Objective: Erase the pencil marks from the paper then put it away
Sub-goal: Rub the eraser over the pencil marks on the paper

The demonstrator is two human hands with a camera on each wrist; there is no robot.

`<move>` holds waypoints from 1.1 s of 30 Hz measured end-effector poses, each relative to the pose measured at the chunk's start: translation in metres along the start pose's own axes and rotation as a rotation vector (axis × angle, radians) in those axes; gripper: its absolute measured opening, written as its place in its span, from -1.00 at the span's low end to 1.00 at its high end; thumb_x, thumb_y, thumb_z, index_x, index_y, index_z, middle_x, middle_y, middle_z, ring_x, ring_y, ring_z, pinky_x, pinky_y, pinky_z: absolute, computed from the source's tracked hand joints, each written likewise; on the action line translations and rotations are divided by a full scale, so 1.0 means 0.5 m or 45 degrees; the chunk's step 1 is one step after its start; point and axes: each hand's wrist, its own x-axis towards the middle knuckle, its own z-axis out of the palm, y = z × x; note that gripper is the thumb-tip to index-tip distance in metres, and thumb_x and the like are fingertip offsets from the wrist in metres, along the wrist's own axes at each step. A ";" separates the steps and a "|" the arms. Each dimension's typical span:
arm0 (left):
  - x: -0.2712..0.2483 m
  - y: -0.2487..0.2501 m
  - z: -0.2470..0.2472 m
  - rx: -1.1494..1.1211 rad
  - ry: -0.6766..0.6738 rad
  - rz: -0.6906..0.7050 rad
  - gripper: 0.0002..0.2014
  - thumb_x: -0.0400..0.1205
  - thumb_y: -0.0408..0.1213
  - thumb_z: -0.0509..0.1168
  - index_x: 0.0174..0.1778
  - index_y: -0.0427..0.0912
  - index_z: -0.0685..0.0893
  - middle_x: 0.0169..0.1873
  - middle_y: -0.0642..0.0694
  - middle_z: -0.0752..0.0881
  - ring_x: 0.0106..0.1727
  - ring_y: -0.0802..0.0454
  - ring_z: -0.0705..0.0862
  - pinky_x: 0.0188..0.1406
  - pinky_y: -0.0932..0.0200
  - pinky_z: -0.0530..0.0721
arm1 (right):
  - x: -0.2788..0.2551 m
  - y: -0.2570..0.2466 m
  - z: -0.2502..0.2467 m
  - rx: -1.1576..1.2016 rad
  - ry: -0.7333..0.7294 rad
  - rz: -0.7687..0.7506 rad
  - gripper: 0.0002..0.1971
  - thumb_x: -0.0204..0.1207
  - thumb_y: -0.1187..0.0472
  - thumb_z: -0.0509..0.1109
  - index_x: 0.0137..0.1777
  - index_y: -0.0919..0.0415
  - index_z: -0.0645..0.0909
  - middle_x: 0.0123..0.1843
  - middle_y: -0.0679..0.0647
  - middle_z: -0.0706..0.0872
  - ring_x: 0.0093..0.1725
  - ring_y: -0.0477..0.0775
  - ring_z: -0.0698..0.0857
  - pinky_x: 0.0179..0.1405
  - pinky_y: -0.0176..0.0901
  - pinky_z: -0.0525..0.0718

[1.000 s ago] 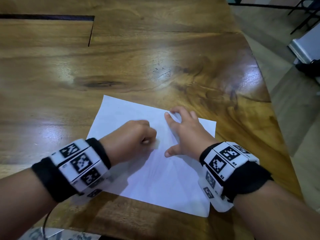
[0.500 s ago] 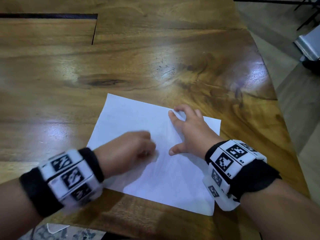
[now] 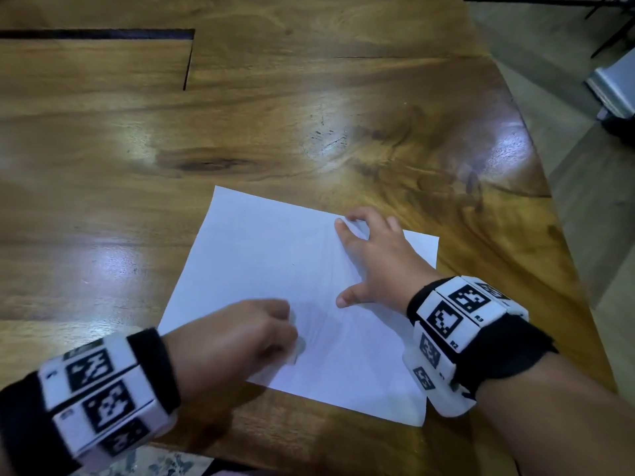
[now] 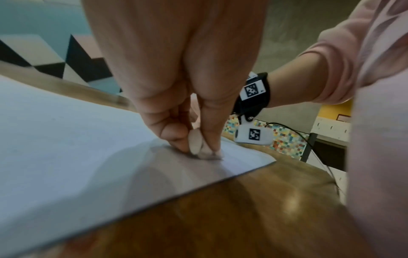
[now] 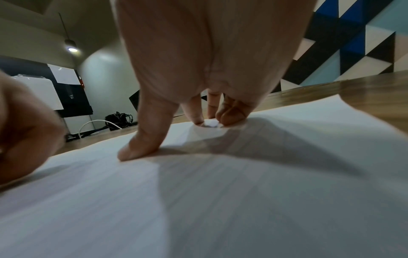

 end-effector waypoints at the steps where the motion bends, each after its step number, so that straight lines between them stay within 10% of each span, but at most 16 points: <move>1: -0.009 0.000 0.005 -0.010 -0.040 -0.004 -0.88 0.52 -0.32 0.30 -0.31 -0.03 0.60 -0.34 0.18 0.39 -0.37 0.30 0.44 -0.38 0.46 0.34 | 0.000 0.000 0.000 0.003 0.000 0.000 0.10 0.29 -0.15 0.57 0.67 0.06 -0.07 0.59 -0.04 -0.09 0.45 0.06 0.04 0.45 -0.20 0.21; 9: 0.083 -0.019 -0.055 0.081 0.228 -0.032 -0.85 0.44 -0.21 0.27 -0.41 -0.15 0.62 -0.41 0.03 0.44 -0.42 0.01 0.52 -0.39 0.27 0.42 | -0.001 -0.002 -0.001 -0.003 0.001 0.002 0.10 0.28 -0.16 0.57 0.67 0.05 -0.05 0.58 -0.04 -0.08 0.44 0.08 0.06 0.44 -0.21 0.23; 17: -0.002 -0.003 -0.002 -0.081 -0.019 -0.022 -0.92 0.52 -0.26 0.33 -0.27 -0.02 0.68 -0.34 0.18 0.42 -0.34 0.23 0.51 -0.33 0.49 0.37 | -0.001 -0.001 -0.001 0.003 -0.010 0.004 0.10 0.29 -0.16 0.56 0.68 0.06 -0.07 0.58 -0.04 -0.08 0.45 0.09 0.05 0.46 -0.19 0.22; 23: 0.119 -0.009 -0.057 0.102 0.324 -0.113 -0.90 0.47 -0.31 0.34 -0.35 -0.21 0.65 -0.38 -0.04 0.51 -0.36 -0.03 0.51 -0.35 0.27 0.33 | 0.000 -0.001 0.002 -0.005 0.007 0.001 0.10 0.27 -0.16 0.57 0.67 0.06 -0.04 0.59 -0.03 -0.06 0.44 0.09 0.06 0.47 -0.17 0.22; 33: 0.062 0.003 -0.029 0.004 -0.053 0.002 -0.84 0.45 -0.27 0.20 -0.28 -0.05 0.70 -0.36 0.20 0.43 -0.33 0.26 0.48 -0.33 0.52 0.35 | 0.001 0.002 0.001 0.006 0.007 -0.011 0.10 0.28 -0.16 0.57 0.67 0.06 -0.05 0.59 -0.04 -0.07 0.45 0.08 0.06 0.44 -0.22 0.22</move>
